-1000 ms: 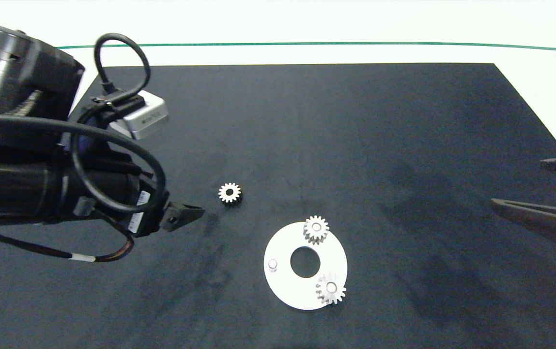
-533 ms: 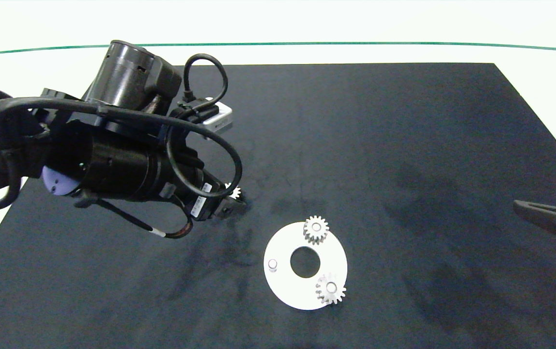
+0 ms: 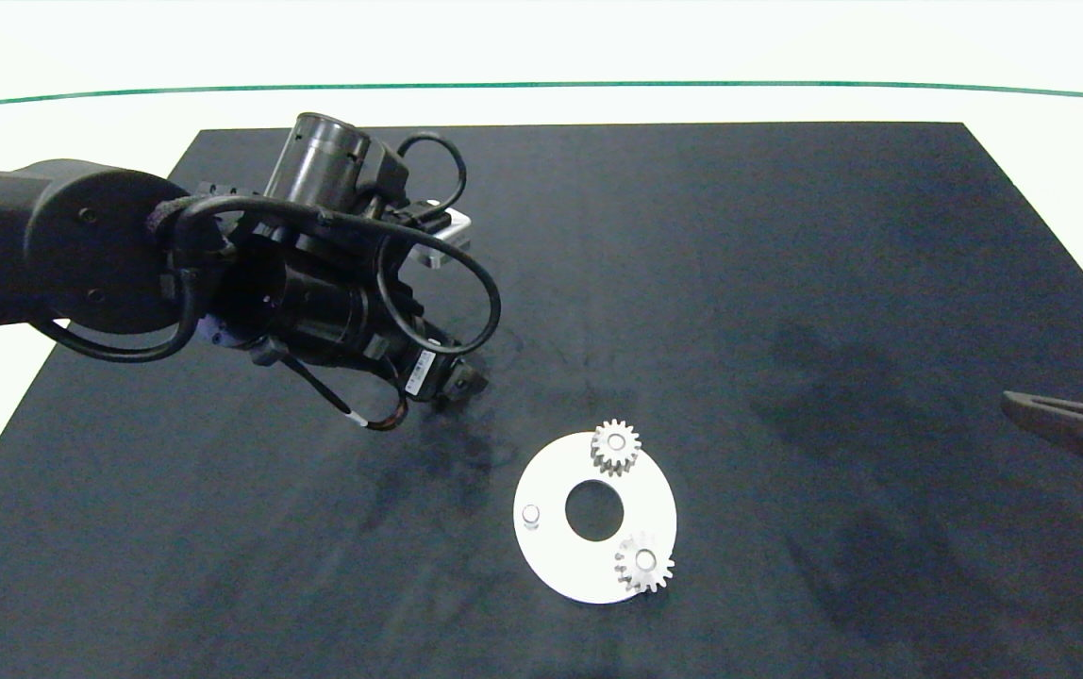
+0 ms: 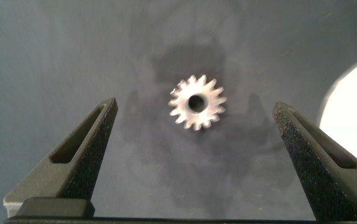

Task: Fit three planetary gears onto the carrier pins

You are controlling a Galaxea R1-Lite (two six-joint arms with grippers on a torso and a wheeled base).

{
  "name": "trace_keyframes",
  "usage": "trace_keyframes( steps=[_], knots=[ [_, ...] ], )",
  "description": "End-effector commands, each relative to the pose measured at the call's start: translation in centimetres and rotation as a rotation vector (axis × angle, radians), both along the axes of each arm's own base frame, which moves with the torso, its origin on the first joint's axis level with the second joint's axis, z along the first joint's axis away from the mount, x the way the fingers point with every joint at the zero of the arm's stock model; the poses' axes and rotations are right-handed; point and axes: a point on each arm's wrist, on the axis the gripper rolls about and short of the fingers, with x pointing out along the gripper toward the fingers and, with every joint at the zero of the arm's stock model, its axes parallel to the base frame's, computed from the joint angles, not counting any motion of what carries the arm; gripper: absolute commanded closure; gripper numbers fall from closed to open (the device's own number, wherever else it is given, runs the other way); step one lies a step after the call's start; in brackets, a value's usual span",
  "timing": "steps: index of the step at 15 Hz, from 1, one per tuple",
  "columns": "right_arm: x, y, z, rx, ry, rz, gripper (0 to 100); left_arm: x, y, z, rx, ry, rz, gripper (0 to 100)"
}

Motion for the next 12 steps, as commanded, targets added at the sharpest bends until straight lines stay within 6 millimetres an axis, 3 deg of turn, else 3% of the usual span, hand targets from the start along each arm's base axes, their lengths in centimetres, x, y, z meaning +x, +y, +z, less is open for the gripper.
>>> trace_keyframes(
  steps=[1, 7, 12],
  knots=[
    [0.2, 0.1, -0.1, -0.006, 0.006, 0.000, 0, 0.6, 0.0, -1.2, 0.014, 0.035, 0.014, 0],
    [0.1, 0.1, -0.1, -0.004, 0.004, 0.000, 0, 1.8, -0.9, -2.4, -0.011, 0.070, 0.043, 0],
    [0.0, 0.0, 0.0, -0.002, 0.001, 0.000, 0, 2.1, -1.0, -2.3, -0.020, 0.051, 0.047, 0]
  ],
)
